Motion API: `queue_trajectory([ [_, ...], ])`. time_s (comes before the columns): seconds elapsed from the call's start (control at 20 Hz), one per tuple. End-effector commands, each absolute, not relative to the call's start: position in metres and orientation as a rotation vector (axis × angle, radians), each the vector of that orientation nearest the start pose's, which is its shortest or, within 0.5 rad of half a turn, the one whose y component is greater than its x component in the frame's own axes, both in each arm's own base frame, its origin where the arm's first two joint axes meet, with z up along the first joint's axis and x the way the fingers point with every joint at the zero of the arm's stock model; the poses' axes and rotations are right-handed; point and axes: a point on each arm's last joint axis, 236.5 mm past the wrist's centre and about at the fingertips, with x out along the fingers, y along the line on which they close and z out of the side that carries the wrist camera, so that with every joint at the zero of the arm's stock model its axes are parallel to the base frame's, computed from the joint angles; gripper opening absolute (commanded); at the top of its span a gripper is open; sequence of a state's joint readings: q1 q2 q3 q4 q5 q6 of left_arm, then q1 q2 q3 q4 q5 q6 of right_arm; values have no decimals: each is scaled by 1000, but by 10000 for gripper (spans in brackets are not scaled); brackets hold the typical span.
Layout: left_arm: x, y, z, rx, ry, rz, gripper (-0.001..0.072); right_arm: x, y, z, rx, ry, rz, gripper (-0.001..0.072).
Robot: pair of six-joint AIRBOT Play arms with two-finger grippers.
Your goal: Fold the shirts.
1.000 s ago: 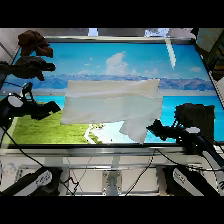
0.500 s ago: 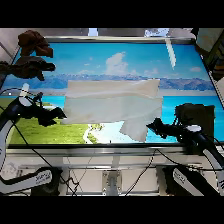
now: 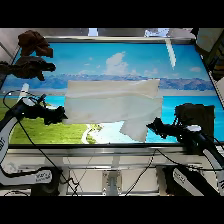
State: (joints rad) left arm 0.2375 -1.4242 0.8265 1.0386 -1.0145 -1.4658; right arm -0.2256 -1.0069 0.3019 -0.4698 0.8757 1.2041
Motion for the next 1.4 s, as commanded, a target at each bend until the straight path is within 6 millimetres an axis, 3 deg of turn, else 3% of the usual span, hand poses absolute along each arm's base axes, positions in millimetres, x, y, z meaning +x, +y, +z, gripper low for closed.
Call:
queue_trajectory([
  [0.0,333,-39,-109,-748,1459,-60,17,266,106,-82,1044,1197,172,26],
  [0.25,319,-63,-96,-820,1522,-155,16,267,111,-73,1067,1190,202,26],
  [0.5,280,-80,-64,-779,1642,-296,16,263,115,-34,1005,1106,272,25],
  [0.65,270,-72,-36,-682,1589,-296,16,244,112,-21,938,1115,259,25],
  [0.8,258,-54,-13,-578,1531,-214,16,236,111,9,910,1018,258,25],
  [0.95,265,-55,12,-574,1415,-201,16,226,114,42,915,905,278,24],
  [1.15,283,-62,36,-625,1280,-211,16,219,116,62,941,834,284,23],
  [1.25,311,-60,47,-690,1160,-179,16,228,107,63,931,792,253,23],
  [1.35,344,-45,60,-746,1005,-104,15,244,92,69,931,713,203,22],
])
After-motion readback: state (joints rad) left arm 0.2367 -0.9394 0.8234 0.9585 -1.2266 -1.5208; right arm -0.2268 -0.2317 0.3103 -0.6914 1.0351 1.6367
